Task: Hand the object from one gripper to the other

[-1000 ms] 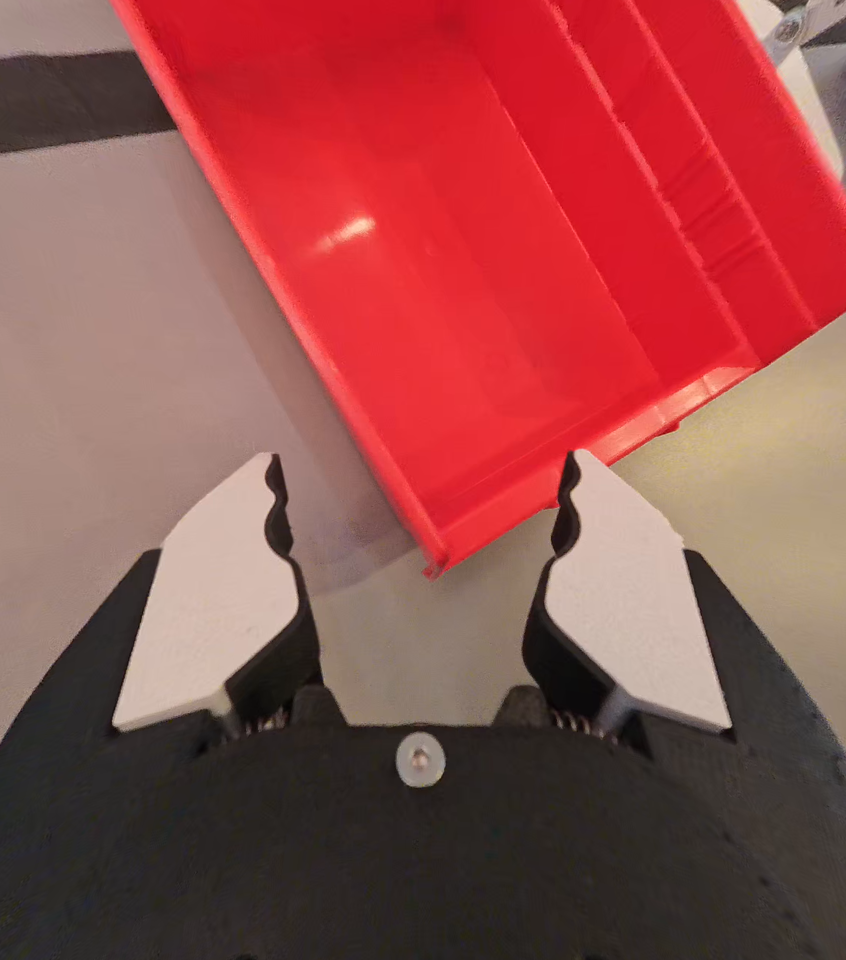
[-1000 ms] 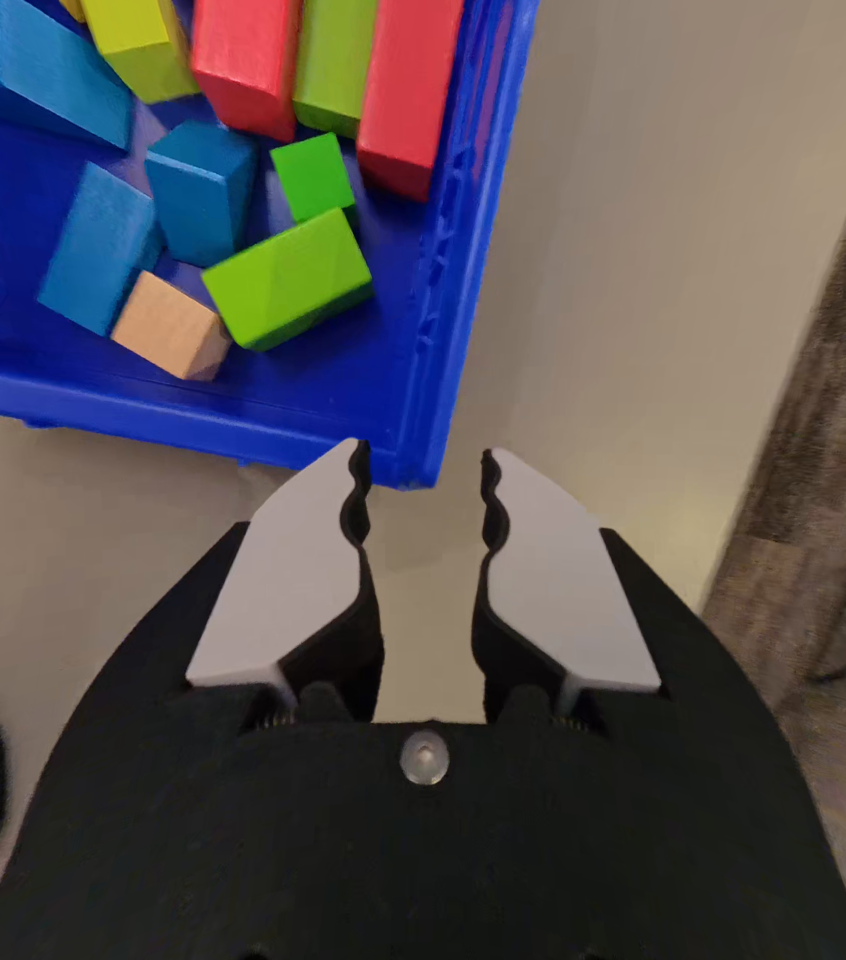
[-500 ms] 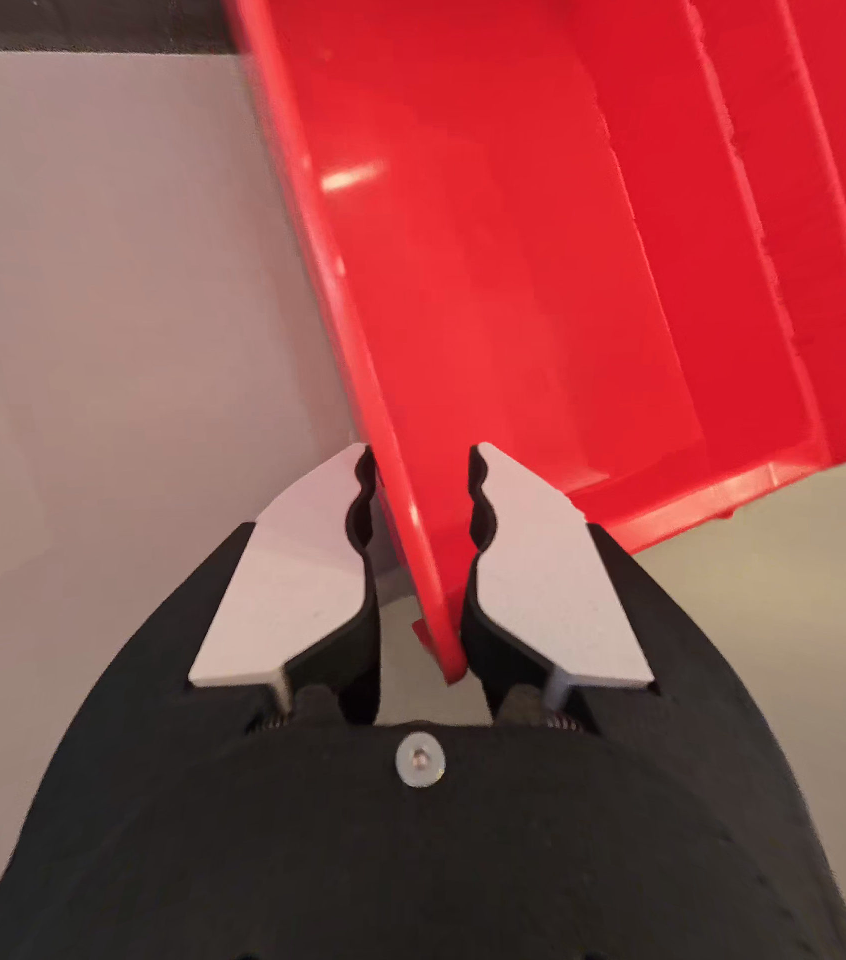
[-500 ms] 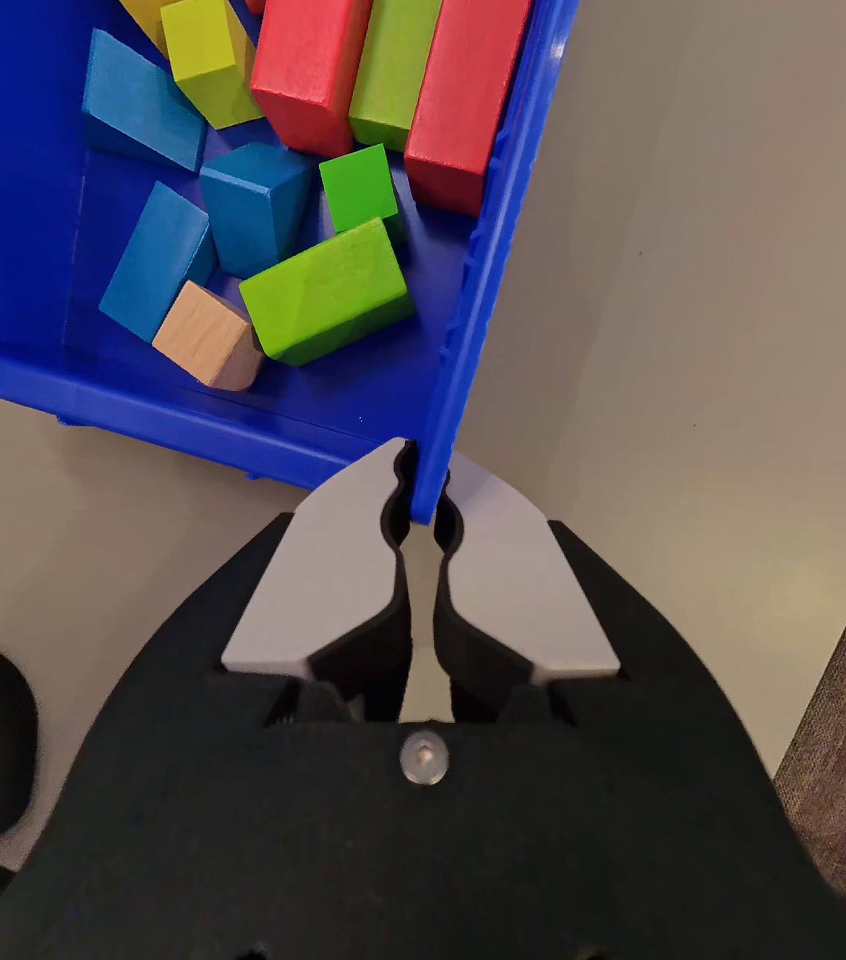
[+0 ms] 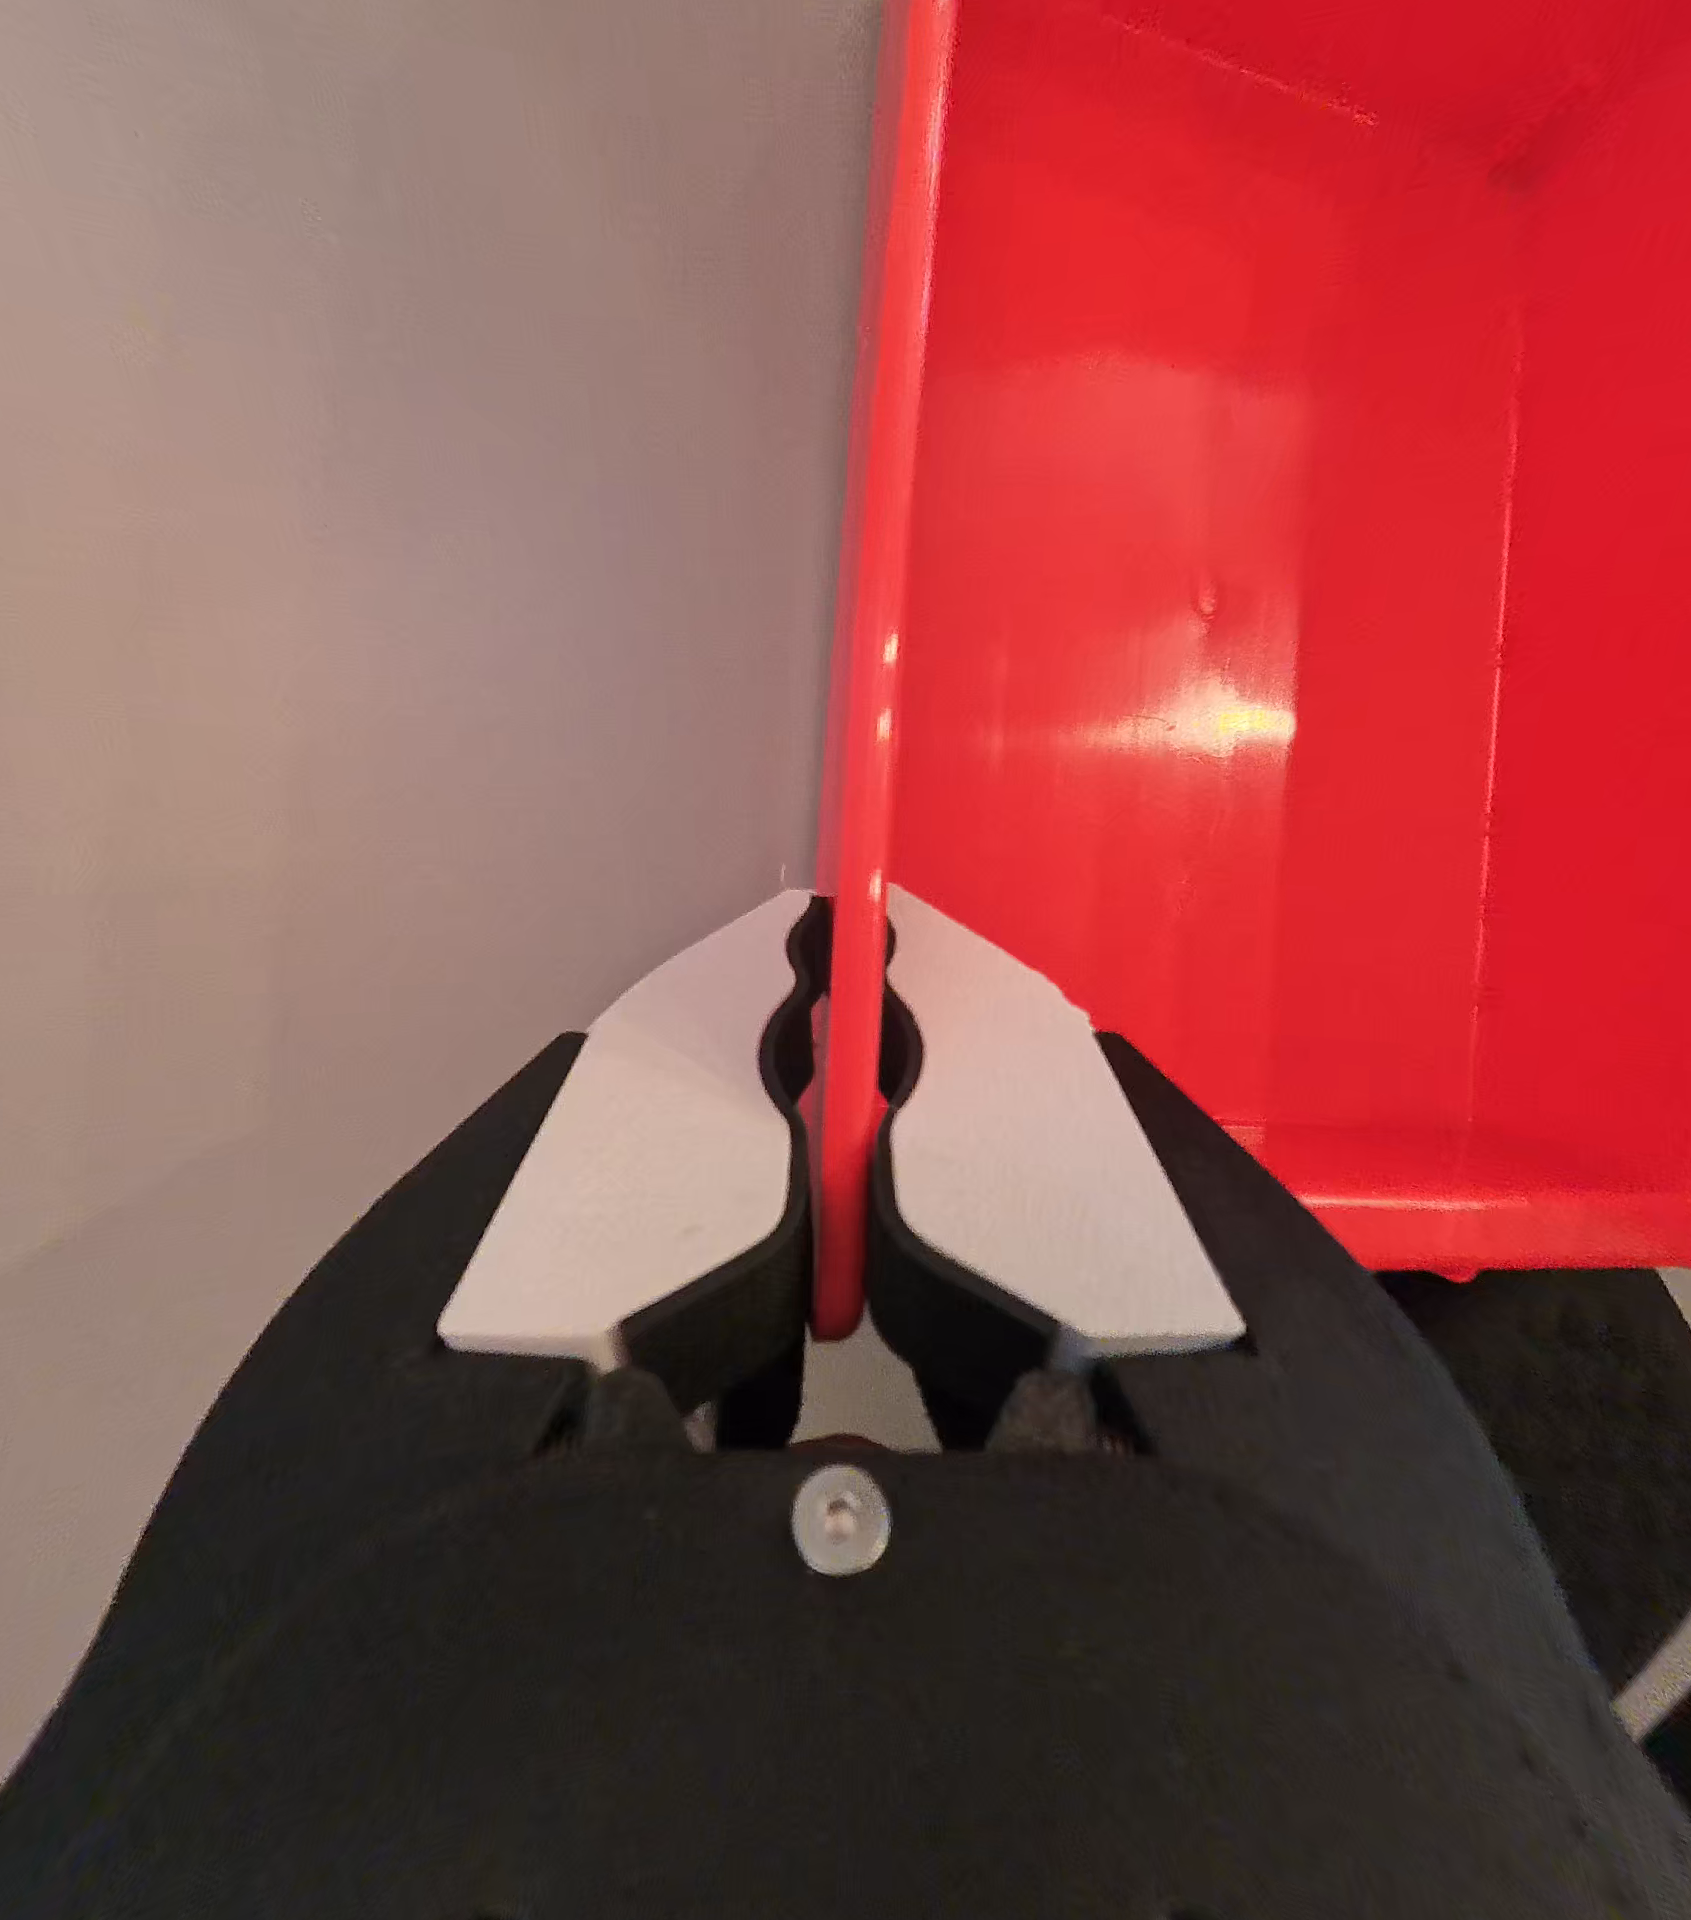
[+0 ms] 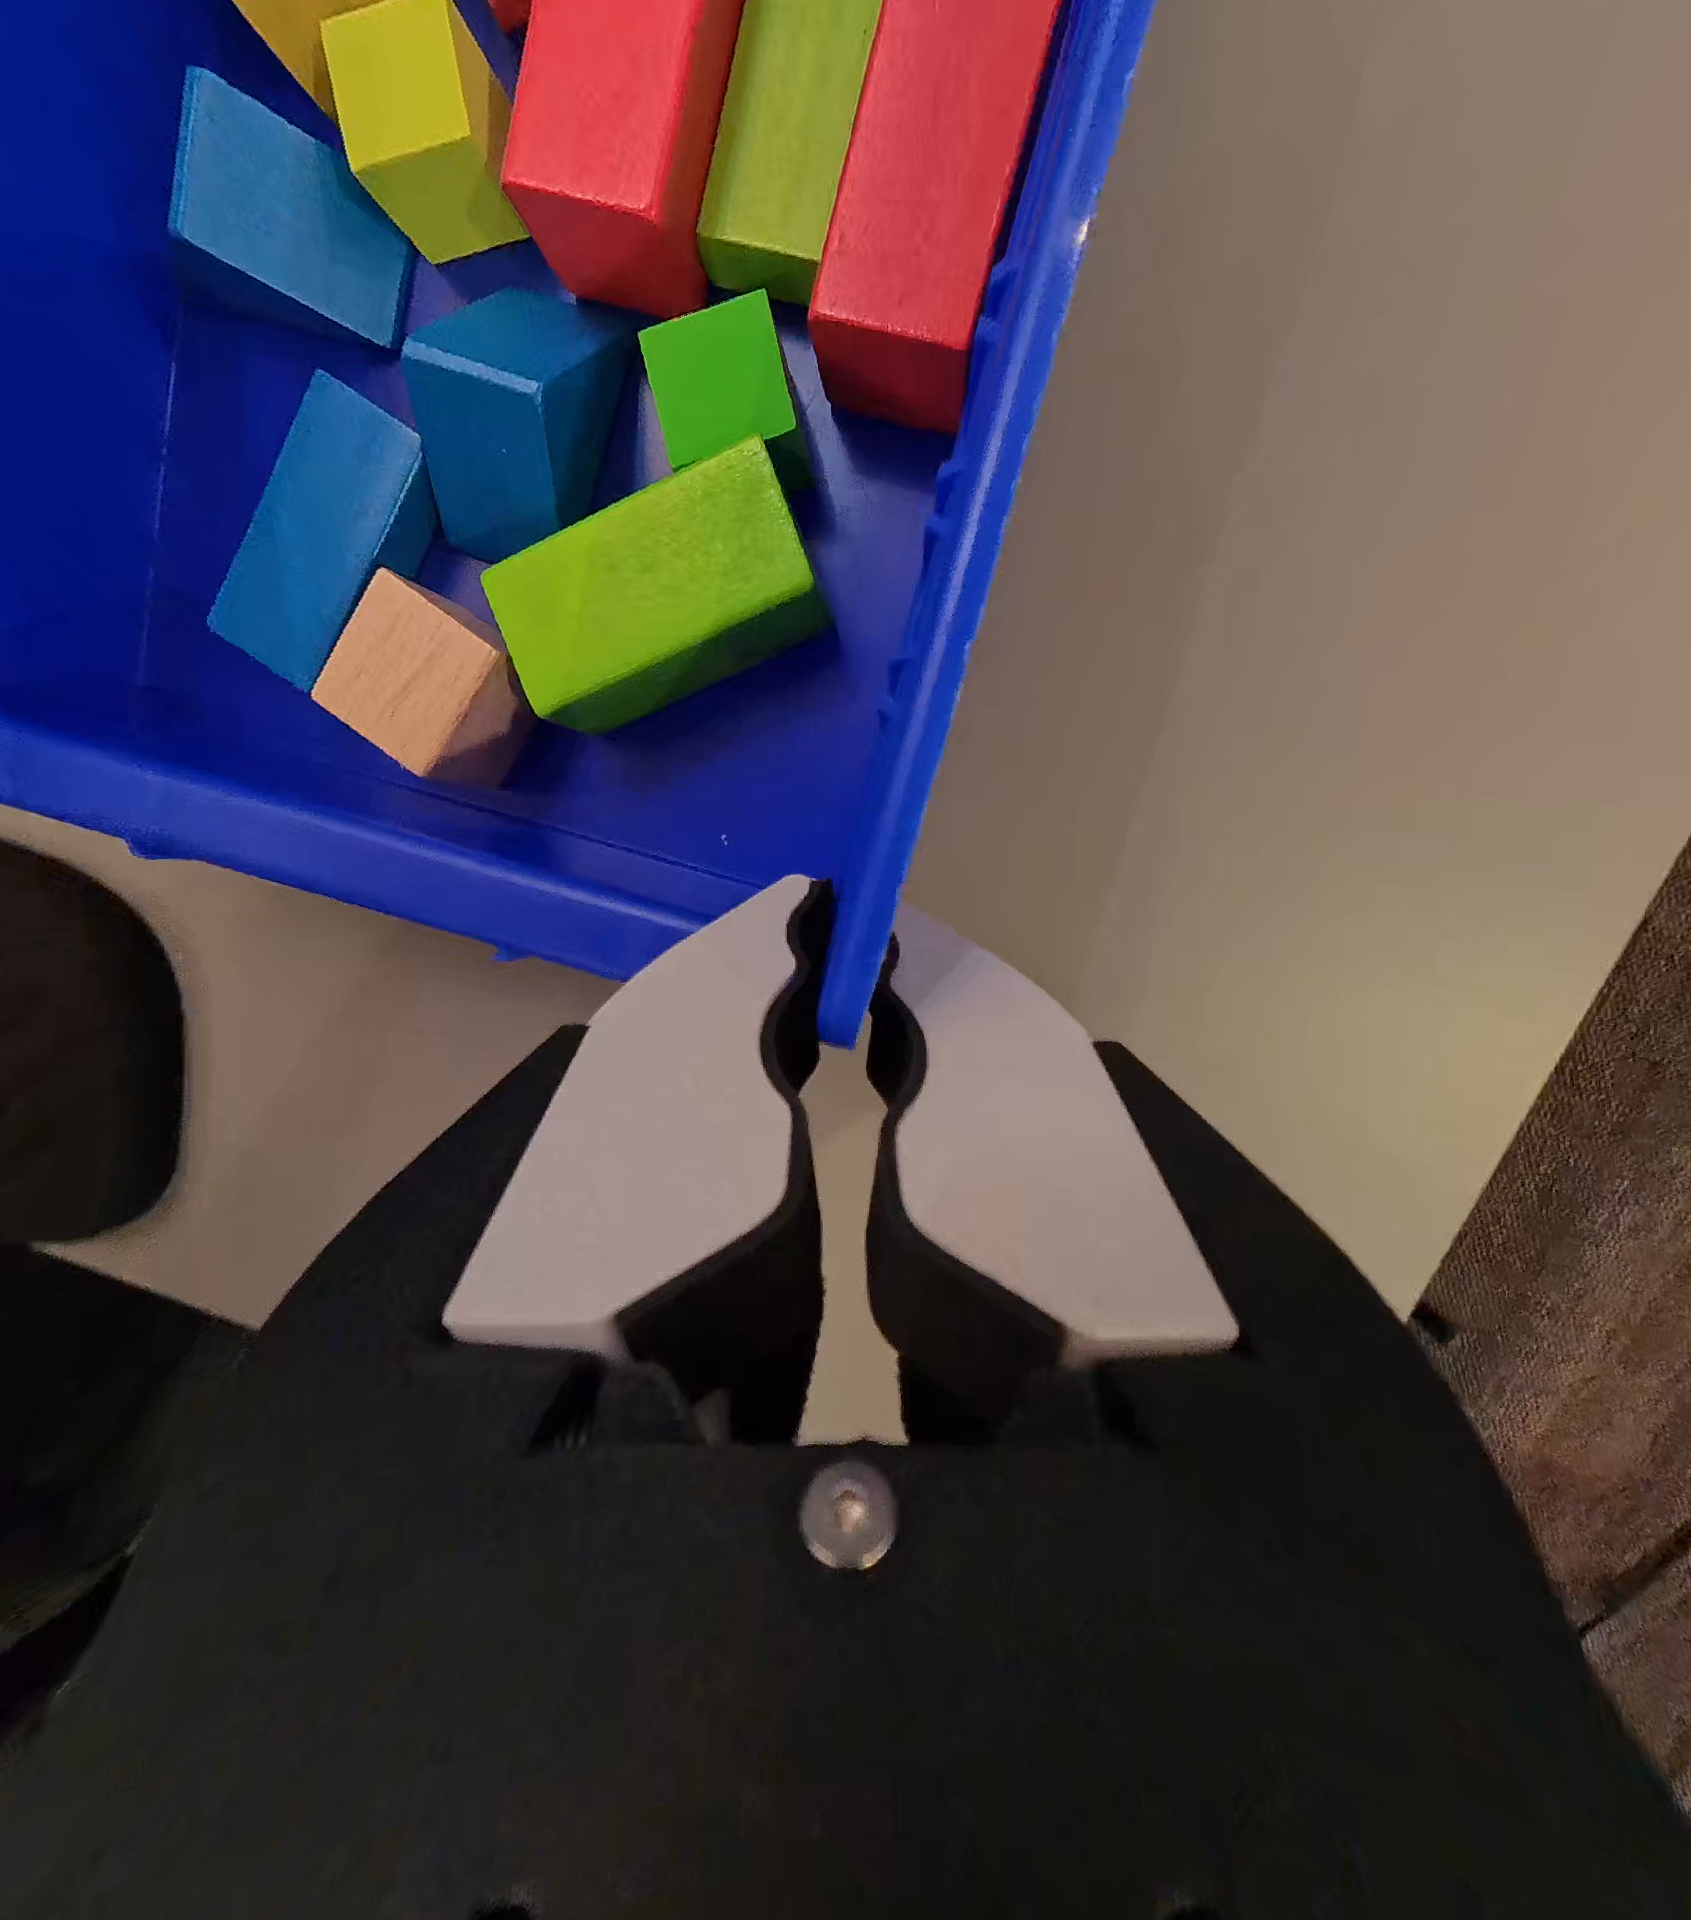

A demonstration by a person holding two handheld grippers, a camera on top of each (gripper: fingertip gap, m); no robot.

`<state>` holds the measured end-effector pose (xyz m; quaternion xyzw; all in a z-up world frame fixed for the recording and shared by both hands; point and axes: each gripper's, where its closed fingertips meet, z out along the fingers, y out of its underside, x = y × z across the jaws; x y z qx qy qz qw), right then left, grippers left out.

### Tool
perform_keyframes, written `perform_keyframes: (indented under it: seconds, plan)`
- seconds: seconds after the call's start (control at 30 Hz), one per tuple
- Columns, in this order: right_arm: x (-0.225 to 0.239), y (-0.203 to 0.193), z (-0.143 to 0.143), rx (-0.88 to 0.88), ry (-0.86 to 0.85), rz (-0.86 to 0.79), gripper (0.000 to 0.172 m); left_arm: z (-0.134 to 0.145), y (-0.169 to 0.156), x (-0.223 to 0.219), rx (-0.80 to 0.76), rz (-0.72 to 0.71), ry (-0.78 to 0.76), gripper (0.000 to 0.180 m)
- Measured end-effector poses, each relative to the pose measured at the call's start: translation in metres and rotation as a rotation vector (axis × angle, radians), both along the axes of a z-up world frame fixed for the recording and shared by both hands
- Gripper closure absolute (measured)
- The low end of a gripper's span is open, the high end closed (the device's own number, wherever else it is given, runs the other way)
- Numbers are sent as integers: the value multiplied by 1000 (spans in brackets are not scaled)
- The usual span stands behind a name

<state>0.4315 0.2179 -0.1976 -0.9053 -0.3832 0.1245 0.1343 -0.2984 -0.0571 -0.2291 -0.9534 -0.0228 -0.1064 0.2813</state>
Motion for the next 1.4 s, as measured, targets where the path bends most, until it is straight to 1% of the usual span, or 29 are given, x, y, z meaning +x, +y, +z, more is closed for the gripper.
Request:
perform_keyframes:
  seconds: [0.17, 0.37, 0.57, 0.7, 0.83, 1.0, 1.17, 1.2, 1.27, 1.33, 1.4]
  plan:
    - [30, -32, 4, -19, -14, -8, 170, -1, 4, 39, -28, -134, 3, 175]
    - [68, -65, 4, -32, -1, -46, 169, -1, 26, 99, -64, -303, 25, 175]
    - [109, -91, -3, -31, 19, -124, 169, -2, 67, 170, -39, -364, 18, 175]
    - [140, -103, -10, -24, 20, -202, 170, -2, 104, 218, -18, -355, 1, 175]
    - [163, -111, -18, -14, 21, -266, 169, -1, 145, 264, -2, -319, -18, 176]
    - [172, -118, -20, -3, 38, -293, 169, -1, 197, 311, -6, -239, -33, 175]
    - [176, -124, -20, 18, 47, -297, 169, 0, 250, 332, 14, -79, -47, 176]
    - [175, -126, -20, 19, 50, -294, 169, 1, 259, 335, 26, -40, -59, 175]
    - [173, -130, -20, 25, 52, -287, 169, 4, 278, 343, 70, 57, -131, 172]
    - [170, -134, -19, 29, 54, -275, 170, 6, 292, 361, 82, 127, -229, 160]
    - [169, -137, -19, 33, 52, -266, 170, 10, 305, 384, 84, 208, -368, 140]
